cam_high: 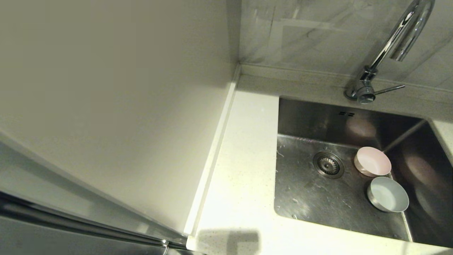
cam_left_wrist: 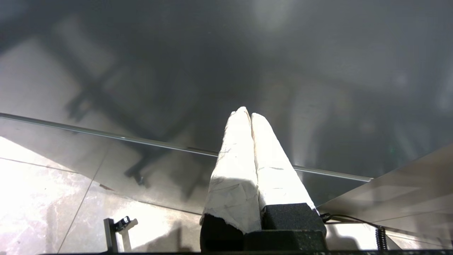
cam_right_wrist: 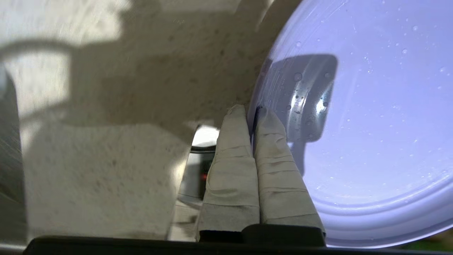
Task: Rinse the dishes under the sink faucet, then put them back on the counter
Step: Put a plate into the sink
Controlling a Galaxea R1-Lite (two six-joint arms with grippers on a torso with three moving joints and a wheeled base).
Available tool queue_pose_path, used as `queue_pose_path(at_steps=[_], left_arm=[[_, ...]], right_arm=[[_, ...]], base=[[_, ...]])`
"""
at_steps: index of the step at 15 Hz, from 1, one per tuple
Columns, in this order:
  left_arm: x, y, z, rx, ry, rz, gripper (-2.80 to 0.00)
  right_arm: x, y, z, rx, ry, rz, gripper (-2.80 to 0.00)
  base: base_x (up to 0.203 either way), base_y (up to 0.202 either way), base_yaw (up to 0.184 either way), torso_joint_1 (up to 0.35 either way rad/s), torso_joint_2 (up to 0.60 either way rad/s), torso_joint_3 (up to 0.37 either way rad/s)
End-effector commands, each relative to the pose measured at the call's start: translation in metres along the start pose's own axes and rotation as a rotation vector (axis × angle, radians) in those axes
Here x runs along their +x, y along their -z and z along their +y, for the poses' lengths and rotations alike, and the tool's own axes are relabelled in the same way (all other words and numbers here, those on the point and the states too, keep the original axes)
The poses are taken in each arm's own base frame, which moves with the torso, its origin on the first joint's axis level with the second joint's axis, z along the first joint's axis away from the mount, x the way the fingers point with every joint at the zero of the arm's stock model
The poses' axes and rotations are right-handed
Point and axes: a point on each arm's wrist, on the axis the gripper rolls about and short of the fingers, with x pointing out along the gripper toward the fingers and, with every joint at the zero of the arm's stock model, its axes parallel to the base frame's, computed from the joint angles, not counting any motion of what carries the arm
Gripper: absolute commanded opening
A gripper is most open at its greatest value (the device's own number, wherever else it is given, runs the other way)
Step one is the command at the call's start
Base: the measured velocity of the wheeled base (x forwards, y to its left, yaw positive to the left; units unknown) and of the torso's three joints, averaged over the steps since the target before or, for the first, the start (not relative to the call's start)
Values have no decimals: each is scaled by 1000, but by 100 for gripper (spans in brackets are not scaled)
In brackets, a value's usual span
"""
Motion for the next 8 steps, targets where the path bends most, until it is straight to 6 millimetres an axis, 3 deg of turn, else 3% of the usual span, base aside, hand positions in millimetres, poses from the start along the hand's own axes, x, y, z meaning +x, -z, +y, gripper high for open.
queue_pose_path(at_steps=[1, 4, 8], left_arm=[[0, 1, 0, -1, 0, 2, -280], [0, 1, 0, -1, 0, 2, -280], [0, 1, 0, -1, 0, 2, -280]], right_arm=[[-5, 5, 7, -102, -25, -22, -280], [-15, 12, 22, -338, -112, -72, -280], [-22, 24, 43, -529, -172, -98, -280]], base=[[0, 0, 0, 0, 0, 0], [0, 0, 0, 0, 0, 0], [0, 0, 0, 0, 0, 0]])
